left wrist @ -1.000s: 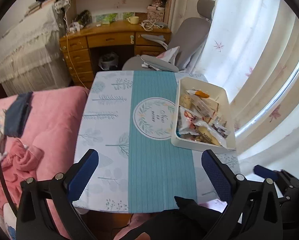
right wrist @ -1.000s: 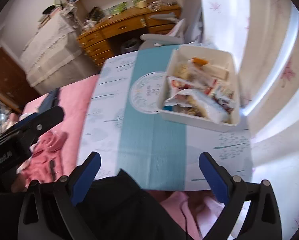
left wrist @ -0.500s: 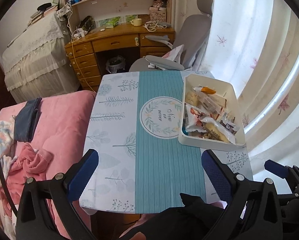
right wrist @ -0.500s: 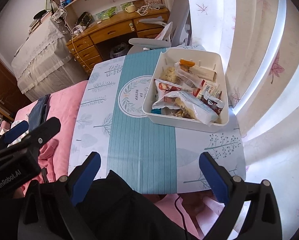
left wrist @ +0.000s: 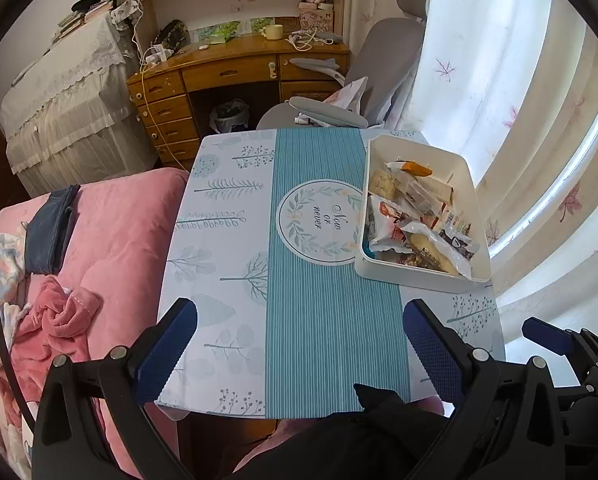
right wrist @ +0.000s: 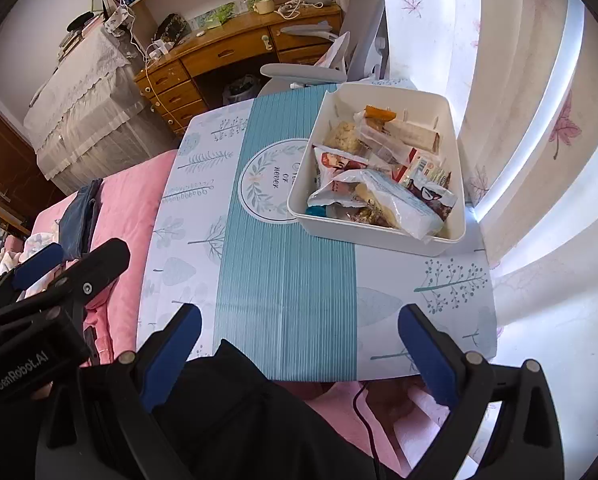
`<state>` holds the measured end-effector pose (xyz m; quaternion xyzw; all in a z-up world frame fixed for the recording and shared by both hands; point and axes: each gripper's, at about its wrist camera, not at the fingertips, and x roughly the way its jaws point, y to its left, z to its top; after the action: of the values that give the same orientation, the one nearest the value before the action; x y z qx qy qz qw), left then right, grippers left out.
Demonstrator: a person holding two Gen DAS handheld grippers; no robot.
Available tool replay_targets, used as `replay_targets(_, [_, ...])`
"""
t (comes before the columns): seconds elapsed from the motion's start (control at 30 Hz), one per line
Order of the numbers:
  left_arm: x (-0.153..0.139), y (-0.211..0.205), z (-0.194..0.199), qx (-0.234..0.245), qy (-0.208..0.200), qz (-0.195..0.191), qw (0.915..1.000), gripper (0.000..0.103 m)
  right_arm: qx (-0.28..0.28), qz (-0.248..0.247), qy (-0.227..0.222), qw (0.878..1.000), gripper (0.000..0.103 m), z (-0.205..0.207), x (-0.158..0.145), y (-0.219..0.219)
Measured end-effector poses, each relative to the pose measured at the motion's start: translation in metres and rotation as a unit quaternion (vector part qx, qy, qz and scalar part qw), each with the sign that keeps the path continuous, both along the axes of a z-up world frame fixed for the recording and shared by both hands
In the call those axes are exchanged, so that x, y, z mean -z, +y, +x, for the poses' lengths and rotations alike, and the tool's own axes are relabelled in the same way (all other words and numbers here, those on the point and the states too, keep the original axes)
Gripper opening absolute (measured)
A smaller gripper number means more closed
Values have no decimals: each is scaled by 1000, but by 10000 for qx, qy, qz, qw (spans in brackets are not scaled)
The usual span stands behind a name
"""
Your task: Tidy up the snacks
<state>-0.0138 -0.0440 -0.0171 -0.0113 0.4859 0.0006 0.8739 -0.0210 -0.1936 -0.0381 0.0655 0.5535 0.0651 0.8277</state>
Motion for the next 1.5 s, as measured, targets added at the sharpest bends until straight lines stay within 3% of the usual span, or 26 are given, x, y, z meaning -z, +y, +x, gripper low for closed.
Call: replay_targets(1.5, [11,7,18,-22,222,-155,9996,102,-87,2,281,9996,100,17,15,0])
